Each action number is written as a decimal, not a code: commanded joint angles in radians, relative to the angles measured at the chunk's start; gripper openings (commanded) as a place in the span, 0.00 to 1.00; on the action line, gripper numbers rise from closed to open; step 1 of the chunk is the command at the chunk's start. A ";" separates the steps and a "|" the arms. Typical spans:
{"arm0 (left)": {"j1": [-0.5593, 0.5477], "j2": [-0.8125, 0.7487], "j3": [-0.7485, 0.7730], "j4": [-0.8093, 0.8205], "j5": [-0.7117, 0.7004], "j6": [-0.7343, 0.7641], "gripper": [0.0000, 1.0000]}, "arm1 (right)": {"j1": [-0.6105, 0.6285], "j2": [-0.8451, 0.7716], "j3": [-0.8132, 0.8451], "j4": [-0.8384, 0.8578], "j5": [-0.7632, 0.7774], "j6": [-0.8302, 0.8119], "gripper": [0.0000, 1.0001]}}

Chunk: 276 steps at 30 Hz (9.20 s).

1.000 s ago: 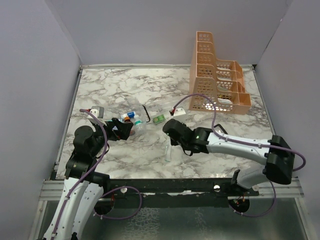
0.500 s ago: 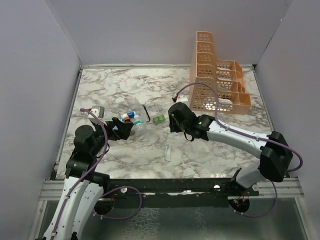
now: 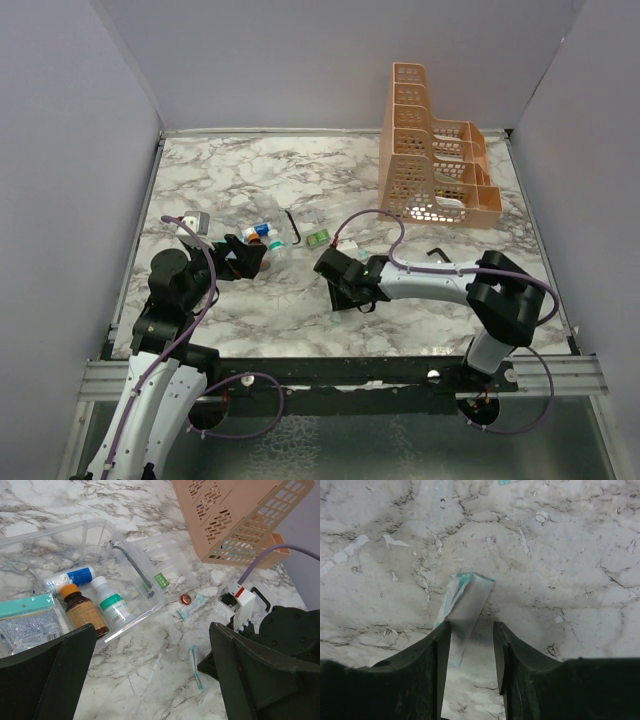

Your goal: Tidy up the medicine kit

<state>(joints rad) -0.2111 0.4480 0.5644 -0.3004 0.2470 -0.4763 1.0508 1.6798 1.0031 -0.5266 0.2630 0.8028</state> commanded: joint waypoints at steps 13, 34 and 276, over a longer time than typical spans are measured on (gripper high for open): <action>0.004 -0.003 0.008 0.021 0.005 0.007 0.99 | 0.010 0.107 0.056 0.010 0.008 -0.002 0.03; 0.004 -0.008 0.008 0.021 0.006 0.006 0.99 | -0.139 -0.132 0.122 0.315 0.520 -0.597 0.01; 0.019 0.002 0.001 0.039 0.046 -0.004 0.99 | -0.282 -0.096 0.005 0.083 -0.089 -0.435 0.01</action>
<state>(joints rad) -0.1982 0.4572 0.5644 -0.2924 0.2726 -0.4805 0.7650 1.6844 1.0031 -0.4580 0.0731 0.3546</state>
